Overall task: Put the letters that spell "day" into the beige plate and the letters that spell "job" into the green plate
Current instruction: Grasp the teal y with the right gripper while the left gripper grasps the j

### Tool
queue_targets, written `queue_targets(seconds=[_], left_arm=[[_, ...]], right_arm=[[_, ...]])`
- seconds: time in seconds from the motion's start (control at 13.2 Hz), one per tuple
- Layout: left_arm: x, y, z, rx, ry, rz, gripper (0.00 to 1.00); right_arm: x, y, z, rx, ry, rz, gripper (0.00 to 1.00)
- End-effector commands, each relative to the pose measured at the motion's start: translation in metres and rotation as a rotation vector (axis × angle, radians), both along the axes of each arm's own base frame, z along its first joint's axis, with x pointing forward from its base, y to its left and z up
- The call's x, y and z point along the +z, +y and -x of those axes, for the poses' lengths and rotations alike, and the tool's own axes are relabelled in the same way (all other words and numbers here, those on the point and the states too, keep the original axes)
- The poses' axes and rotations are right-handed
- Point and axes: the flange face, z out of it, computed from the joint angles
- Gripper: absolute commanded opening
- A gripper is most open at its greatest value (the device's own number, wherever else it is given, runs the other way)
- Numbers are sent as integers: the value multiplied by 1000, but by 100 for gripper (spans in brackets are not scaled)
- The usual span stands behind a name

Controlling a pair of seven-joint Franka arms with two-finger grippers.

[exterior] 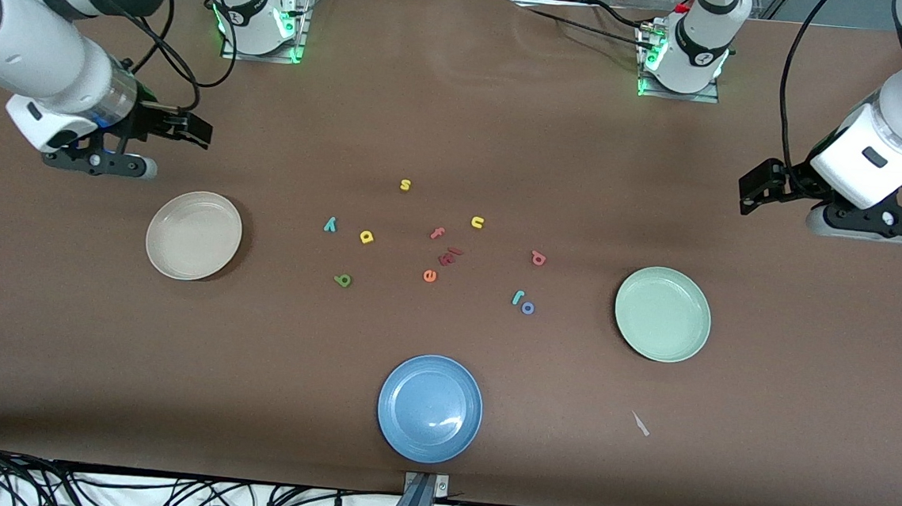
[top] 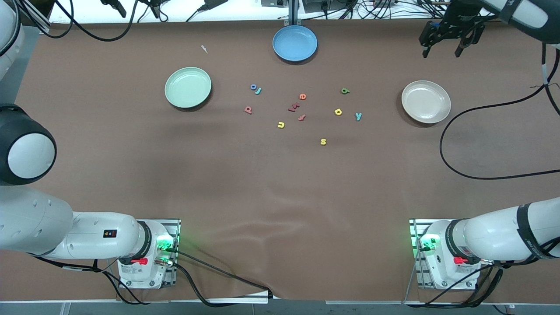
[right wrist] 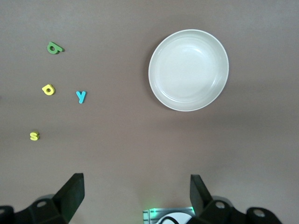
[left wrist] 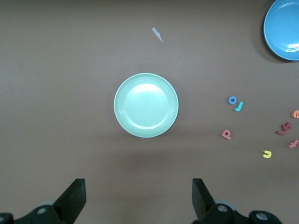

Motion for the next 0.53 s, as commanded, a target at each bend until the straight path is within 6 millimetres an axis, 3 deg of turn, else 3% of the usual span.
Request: queue_targets(seconds=[0.0,0.23,0.46], left_arm=[[-10,-7,-27,-20,2,24,100],[-10,-27,-24,-52,2,25,100],[-9,-43,-20,-76,5,27,100]], right_arm=[[-14,26,12,-53,-26,1,100],[-44,51,20,-72,-66,0,100],[-88,69,19,-54,-85,-16,100]])
